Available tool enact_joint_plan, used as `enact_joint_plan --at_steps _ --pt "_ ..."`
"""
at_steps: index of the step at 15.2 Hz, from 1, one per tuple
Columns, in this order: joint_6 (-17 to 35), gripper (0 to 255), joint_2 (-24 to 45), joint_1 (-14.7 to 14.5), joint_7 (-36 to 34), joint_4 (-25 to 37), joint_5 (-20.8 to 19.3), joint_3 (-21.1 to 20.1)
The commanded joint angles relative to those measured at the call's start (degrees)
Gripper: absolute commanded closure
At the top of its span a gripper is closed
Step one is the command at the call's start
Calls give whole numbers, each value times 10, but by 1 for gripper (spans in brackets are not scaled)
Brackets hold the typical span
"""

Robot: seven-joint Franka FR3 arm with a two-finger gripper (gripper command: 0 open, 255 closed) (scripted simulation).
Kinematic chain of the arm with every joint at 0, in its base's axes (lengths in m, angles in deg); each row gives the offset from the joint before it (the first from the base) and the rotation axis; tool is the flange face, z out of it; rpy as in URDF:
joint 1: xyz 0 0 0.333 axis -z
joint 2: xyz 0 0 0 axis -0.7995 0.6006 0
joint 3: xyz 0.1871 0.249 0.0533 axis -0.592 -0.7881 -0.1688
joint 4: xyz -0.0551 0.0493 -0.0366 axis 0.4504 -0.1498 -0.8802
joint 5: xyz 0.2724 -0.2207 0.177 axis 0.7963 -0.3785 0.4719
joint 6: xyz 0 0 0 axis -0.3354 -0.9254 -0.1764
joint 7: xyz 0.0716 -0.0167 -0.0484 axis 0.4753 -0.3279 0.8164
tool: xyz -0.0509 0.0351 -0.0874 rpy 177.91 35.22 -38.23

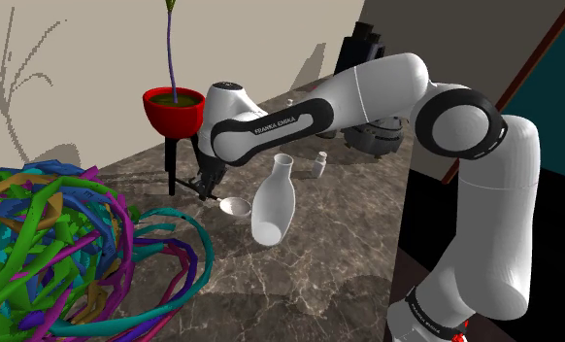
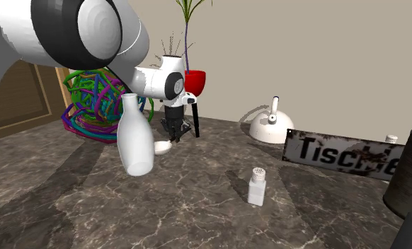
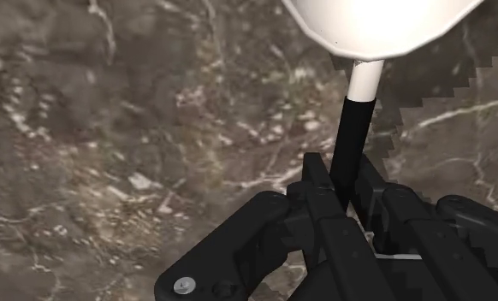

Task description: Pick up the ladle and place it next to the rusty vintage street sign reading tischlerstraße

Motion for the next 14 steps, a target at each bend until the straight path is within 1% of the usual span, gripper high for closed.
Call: enact_joint_plan --at_steps 1,4,14 --pt "0 255 0 0 0 -1 0 0" --pt "0 255 1 -1 0 0 0 0" --pt "-63 255 -32 3 2 30 9 -6"
